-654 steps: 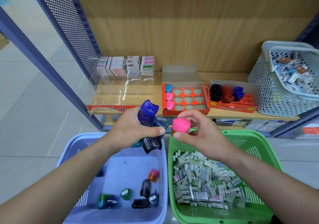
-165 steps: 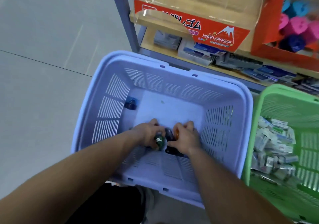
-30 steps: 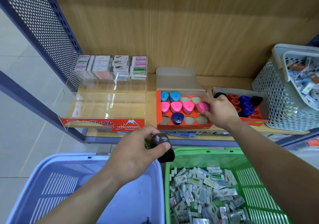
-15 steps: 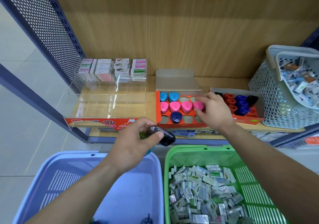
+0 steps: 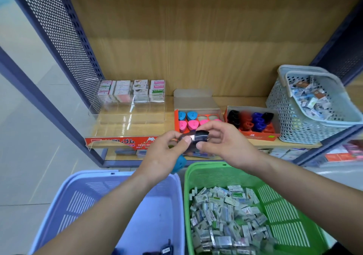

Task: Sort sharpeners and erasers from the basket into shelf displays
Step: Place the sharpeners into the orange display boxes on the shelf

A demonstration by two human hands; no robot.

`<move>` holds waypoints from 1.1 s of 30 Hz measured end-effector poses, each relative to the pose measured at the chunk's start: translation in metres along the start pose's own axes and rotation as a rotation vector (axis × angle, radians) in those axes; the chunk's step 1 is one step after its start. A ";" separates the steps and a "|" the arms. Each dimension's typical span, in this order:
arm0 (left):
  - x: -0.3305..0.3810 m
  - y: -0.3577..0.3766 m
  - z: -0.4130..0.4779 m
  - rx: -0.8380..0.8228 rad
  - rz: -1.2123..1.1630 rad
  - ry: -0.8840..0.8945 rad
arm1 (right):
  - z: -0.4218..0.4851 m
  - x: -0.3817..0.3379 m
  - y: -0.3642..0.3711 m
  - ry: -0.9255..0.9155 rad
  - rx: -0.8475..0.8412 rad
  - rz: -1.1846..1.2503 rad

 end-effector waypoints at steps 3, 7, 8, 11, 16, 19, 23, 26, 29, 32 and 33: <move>-0.001 0.008 -0.003 -0.070 0.112 0.057 | -0.009 0.002 -0.016 -0.016 0.031 -0.006; -0.005 0.025 0.001 -0.069 0.207 0.059 | -0.005 0.018 -0.049 -0.014 0.027 -0.153; -0.006 0.031 0.003 -0.070 0.227 0.061 | -0.002 0.023 -0.063 -0.010 0.063 -0.210; -0.013 0.048 0.009 -0.113 0.280 0.051 | 0.012 0.043 -0.114 0.015 0.194 -0.412; -0.028 0.074 0.015 -0.192 0.324 -0.002 | 0.035 0.085 -0.198 0.047 0.399 -0.694; -0.031 0.082 0.021 -0.155 0.299 0.029 | 0.041 0.106 -0.229 0.050 0.456 -0.802; -0.036 0.086 0.037 -0.058 0.315 0.060 | 0.044 0.128 -0.245 -0.006 0.562 -0.779; -0.037 0.100 0.051 -0.036 0.396 0.082 | 0.047 0.142 -0.241 -0.110 0.650 -0.823; -0.035 0.120 0.070 -0.030 0.406 0.097 | 0.053 0.154 -0.241 -0.147 0.718 -0.832; -0.031 0.138 0.081 -0.032 0.419 0.126 | 0.061 0.164 -0.243 -0.146 0.747 -0.822; -0.031 0.143 0.083 -0.035 0.426 0.141 | 0.064 0.165 -0.243 -0.151 0.757 -0.826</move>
Point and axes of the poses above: each hand's wrist, its own z-axis towards the middle knuckle, its own y-axis out of the palm, x = y × z, the point moved 6 cm from there along z, towards the middle knuckle, and after that the axes turned 13 degrees about x, right-handed, at the moved point
